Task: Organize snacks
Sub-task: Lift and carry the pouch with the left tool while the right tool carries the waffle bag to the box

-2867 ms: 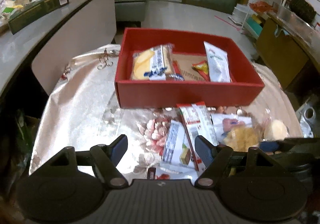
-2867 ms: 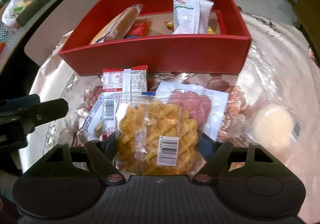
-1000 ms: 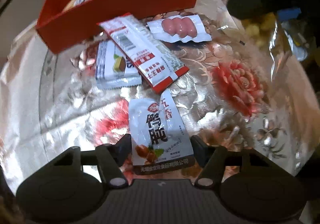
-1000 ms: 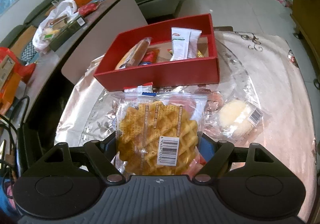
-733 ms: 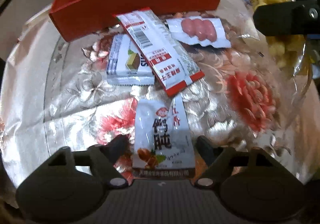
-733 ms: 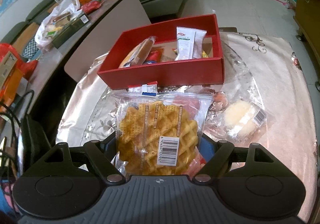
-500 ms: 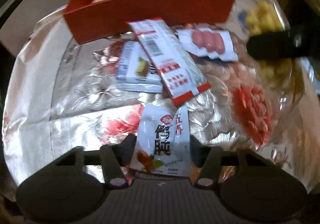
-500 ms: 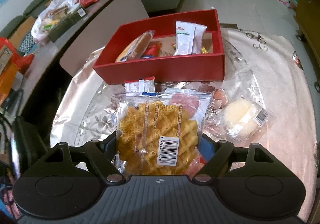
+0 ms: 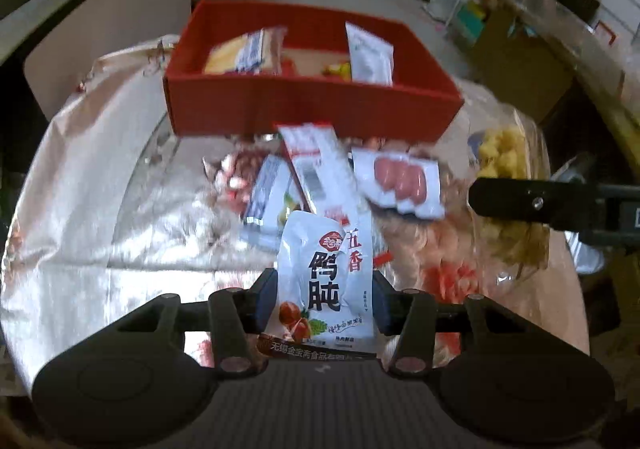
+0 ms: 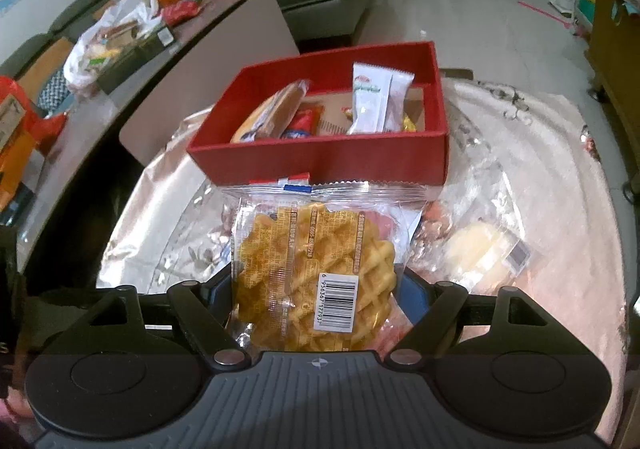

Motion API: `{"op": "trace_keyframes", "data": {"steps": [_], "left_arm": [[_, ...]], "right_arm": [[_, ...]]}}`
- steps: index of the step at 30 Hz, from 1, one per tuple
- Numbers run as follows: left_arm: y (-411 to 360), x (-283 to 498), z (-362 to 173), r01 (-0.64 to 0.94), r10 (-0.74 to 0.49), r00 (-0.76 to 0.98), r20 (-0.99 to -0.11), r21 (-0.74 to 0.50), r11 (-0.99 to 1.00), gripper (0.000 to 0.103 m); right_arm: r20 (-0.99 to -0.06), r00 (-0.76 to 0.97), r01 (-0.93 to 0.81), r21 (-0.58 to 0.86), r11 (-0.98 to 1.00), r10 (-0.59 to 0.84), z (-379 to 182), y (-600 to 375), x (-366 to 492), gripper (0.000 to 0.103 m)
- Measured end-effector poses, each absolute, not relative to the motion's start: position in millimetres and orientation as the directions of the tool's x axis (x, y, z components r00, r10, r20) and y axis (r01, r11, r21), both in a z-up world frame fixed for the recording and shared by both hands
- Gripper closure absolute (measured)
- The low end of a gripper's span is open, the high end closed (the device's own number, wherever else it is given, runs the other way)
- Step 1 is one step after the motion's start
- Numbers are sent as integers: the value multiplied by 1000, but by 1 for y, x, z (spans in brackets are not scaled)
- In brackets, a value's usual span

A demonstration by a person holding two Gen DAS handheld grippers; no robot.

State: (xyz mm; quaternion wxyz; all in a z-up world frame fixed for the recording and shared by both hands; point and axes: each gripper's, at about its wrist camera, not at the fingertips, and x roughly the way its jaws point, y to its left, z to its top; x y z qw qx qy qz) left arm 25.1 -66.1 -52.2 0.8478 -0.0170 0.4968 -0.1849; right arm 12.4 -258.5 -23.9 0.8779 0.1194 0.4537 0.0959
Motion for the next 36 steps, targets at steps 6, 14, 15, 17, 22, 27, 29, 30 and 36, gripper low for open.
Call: {"op": "trace_keyframes", "data": {"steps": [6, 14, 15, 17, 22, 27, 29, 30, 36], "left_arm": [[-64, 42, -39, 272, -344, 491, -800, -234, 933, 61], [-67, 64, -18, 268, -364, 559, -745, -252, 930, 61], [-68, 67, -16, 268, -364, 563, -742, -253, 930, 61], [-69, 72, -16, 268, -365, 570, -736, -253, 930, 61], [-68, 78, -10, 261, -360, 592, -721, -251, 932, 61], [-65, 86, -5, 247, -348, 618, -705, -246, 937, 61], [-64, 89, -3, 241, -344, 626, -700, -247, 939, 61], [-63, 91, -2, 238, -342, 629, -698, -247, 939, 61], [-65, 91, 1, 239, -329, 650, -685, -227, 944, 61]], "right_arm": [[-757, 600, -39, 295, 955, 258, -17, -262, 21, 19], [-731, 635, -29, 300, 953, 250, -7, -262, 38, 19], [-728, 639, -29, 300, 954, 248, -6, -261, 40, 19], [-725, 643, -32, 296, 955, 246, -5, -260, 43, 19], [-721, 649, -31, 293, 956, 242, -4, -258, 50, 19], [-718, 654, -26, 292, 956, 237, -3, -259, 55, 19], [-718, 655, -26, 293, 956, 237, -3, -259, 56, 19], [-717, 655, -27, 293, 956, 238, -3, -259, 57, 19], [-717, 654, -31, 291, 956, 240, -3, -256, 63, 19]]}}
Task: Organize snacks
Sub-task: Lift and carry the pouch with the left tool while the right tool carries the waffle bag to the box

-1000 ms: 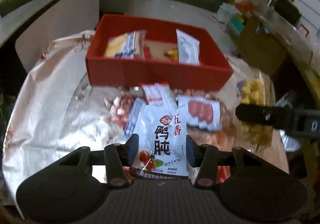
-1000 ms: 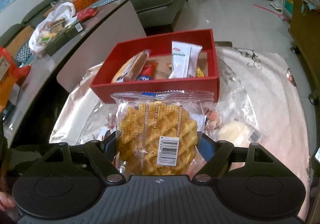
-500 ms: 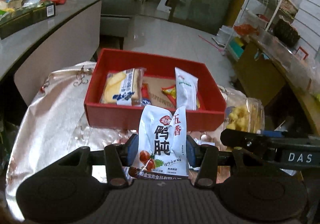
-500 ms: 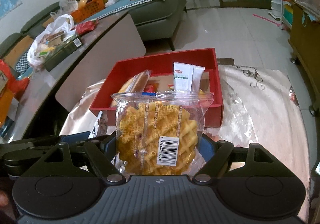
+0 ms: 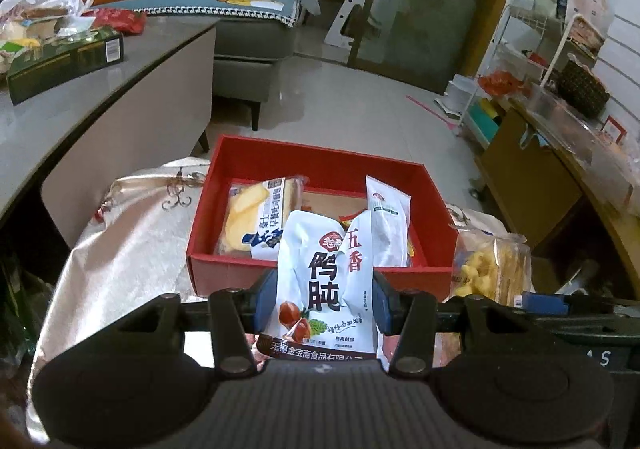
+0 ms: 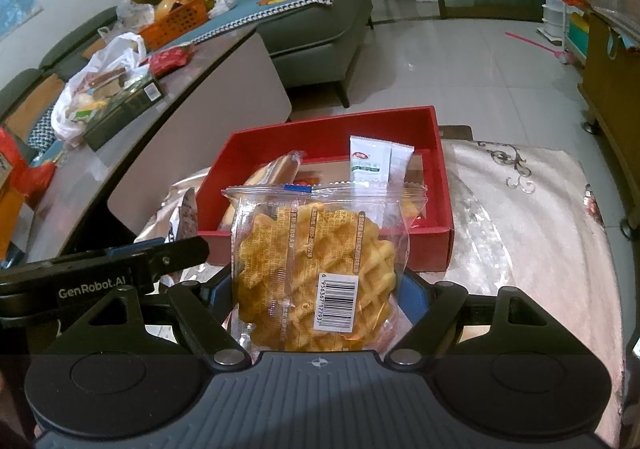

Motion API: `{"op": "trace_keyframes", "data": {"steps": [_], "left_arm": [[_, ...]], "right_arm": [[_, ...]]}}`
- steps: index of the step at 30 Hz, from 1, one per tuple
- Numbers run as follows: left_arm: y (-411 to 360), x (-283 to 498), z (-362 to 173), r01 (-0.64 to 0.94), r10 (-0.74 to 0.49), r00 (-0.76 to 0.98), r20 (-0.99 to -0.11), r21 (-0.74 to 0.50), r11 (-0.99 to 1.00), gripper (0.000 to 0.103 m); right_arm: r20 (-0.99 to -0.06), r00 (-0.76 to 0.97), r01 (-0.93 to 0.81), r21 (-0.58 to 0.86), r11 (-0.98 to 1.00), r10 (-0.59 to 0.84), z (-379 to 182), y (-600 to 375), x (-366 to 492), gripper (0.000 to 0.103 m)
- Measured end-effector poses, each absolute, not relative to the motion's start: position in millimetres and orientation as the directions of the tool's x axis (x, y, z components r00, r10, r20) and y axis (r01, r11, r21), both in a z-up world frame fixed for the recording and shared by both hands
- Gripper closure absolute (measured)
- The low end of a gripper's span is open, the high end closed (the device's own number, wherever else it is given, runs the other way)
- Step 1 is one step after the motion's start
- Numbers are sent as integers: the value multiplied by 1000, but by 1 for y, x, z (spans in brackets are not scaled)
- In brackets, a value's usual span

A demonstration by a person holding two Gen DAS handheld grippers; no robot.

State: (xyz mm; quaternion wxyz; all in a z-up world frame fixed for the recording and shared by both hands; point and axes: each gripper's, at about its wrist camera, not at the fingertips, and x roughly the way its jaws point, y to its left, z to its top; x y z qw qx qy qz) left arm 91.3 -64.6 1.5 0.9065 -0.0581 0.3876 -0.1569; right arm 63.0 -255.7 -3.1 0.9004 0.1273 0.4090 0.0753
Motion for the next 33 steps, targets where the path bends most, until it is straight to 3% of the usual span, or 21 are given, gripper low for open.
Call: {"op": "trace_keyframes", "data": {"steps": [33], "left_arm": [[-75, 134, 10, 214, -267, 717, -643, -162, 963, 61]], "right_arm": [[-688, 693, 2, 302, 953, 216, 5, -271, 110, 19]]}}
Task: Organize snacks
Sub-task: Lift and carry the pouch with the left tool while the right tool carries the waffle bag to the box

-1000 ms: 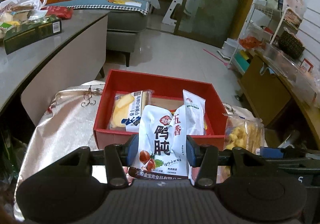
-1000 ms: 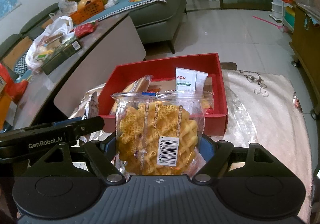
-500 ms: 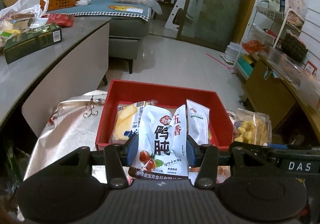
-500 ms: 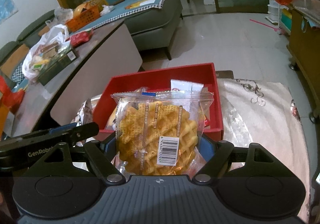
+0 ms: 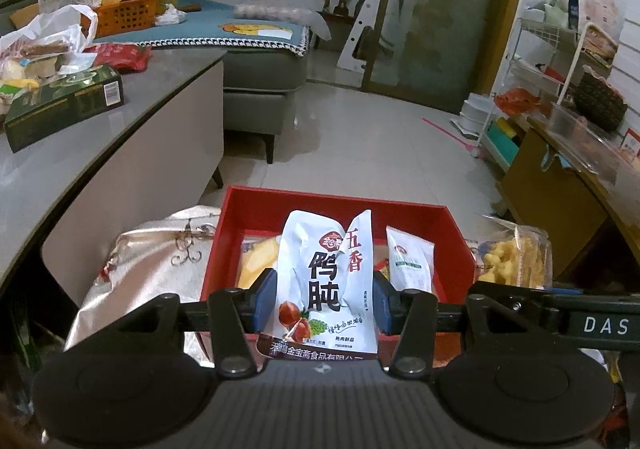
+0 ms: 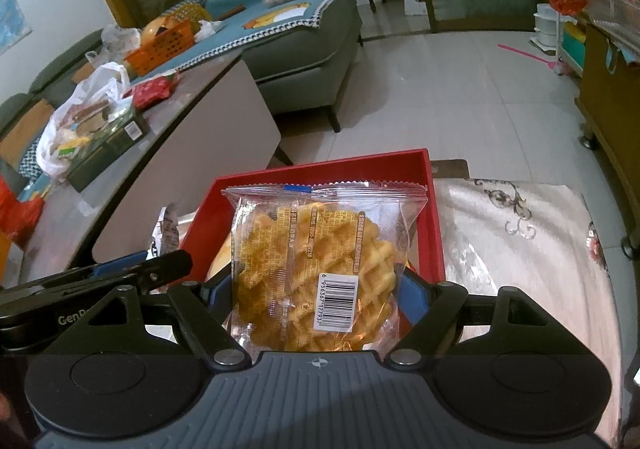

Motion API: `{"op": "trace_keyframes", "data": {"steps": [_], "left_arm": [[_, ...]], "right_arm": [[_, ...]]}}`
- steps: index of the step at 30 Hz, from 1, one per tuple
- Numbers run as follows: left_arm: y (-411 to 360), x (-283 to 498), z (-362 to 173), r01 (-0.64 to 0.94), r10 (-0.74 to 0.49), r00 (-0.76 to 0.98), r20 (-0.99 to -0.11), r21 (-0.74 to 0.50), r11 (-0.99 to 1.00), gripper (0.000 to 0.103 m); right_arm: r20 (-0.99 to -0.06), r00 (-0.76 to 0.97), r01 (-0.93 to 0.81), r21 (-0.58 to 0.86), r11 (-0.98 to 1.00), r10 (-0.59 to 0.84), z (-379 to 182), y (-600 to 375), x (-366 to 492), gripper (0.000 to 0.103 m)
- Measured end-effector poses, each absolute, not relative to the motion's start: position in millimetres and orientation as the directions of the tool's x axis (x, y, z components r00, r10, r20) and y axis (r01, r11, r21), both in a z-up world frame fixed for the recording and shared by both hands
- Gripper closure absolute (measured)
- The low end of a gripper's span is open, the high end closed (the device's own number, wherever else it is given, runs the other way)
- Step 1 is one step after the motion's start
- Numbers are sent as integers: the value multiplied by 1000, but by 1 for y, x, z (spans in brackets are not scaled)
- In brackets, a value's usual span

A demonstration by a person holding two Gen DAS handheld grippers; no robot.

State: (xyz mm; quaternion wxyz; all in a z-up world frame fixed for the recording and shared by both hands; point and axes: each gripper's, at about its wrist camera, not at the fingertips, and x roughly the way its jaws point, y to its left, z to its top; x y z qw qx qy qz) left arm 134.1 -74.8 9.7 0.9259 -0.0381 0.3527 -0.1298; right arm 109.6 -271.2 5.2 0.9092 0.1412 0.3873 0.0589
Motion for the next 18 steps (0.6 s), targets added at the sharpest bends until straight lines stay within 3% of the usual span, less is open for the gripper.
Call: {"op": "trace_keyframes", "data": {"steps": [18], "left_arm": [[-84, 167, 1, 186, -221, 730, -646, -123, 975, 61]], "right_arm": [[-691, 694, 31, 309, 951, 201, -3, -283, 143, 19]]}}
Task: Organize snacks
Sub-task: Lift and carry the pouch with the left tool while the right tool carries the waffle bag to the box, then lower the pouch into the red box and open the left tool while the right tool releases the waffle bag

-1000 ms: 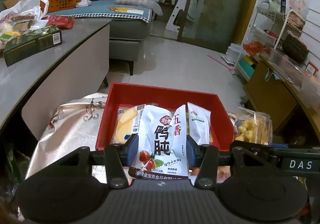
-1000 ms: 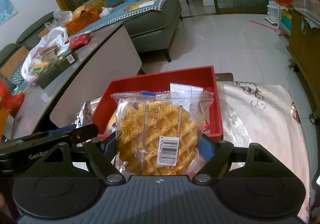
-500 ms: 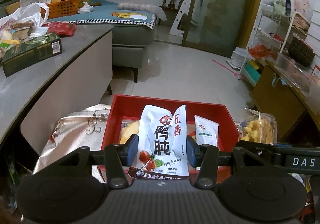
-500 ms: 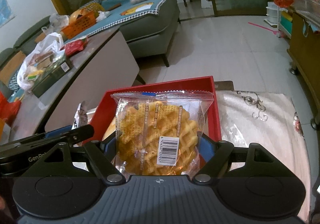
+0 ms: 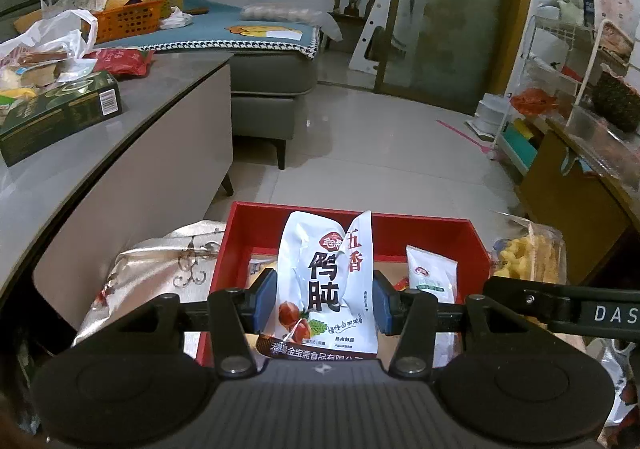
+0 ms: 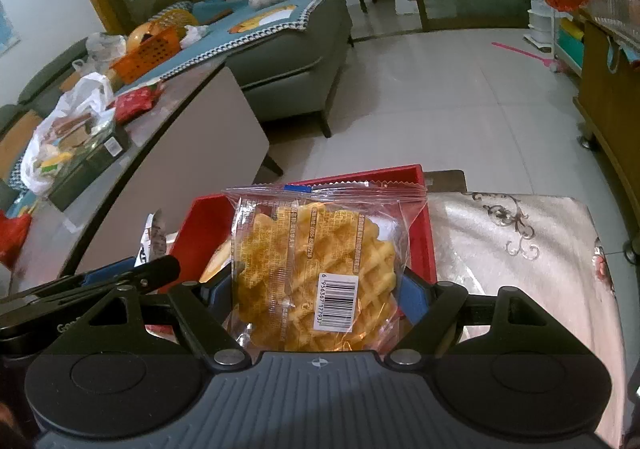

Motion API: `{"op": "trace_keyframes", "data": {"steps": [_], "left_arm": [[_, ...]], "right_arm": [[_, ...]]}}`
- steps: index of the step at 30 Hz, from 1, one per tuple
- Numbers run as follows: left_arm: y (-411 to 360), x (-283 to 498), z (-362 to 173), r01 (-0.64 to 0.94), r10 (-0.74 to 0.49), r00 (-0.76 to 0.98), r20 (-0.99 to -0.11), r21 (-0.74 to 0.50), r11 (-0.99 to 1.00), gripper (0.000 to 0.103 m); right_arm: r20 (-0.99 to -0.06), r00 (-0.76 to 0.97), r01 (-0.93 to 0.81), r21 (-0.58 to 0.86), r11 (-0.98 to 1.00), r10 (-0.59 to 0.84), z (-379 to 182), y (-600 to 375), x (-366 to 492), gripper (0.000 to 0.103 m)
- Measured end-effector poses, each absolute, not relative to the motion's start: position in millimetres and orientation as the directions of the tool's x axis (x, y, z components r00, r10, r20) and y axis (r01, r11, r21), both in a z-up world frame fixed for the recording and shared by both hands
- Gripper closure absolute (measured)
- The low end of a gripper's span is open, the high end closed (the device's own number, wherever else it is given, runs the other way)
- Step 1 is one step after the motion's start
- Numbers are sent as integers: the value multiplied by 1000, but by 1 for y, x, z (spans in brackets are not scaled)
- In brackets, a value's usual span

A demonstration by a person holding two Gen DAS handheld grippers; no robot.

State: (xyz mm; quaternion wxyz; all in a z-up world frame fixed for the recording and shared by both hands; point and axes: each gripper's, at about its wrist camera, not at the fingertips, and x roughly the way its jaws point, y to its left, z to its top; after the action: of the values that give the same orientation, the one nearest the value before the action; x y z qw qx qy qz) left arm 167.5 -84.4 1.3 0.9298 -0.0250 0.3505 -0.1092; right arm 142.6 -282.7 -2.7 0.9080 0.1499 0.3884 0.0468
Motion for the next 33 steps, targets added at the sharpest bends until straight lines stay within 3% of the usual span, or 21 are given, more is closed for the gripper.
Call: {"op": "trace_keyframes", "data": {"steps": [33], "left_arm": [[-101, 207, -29, 153, -134, 723, -678, -32, 988, 61]], "right_arm": [[-733, 650, 32, 289, 957, 200, -30, -284, 189, 19]]}}
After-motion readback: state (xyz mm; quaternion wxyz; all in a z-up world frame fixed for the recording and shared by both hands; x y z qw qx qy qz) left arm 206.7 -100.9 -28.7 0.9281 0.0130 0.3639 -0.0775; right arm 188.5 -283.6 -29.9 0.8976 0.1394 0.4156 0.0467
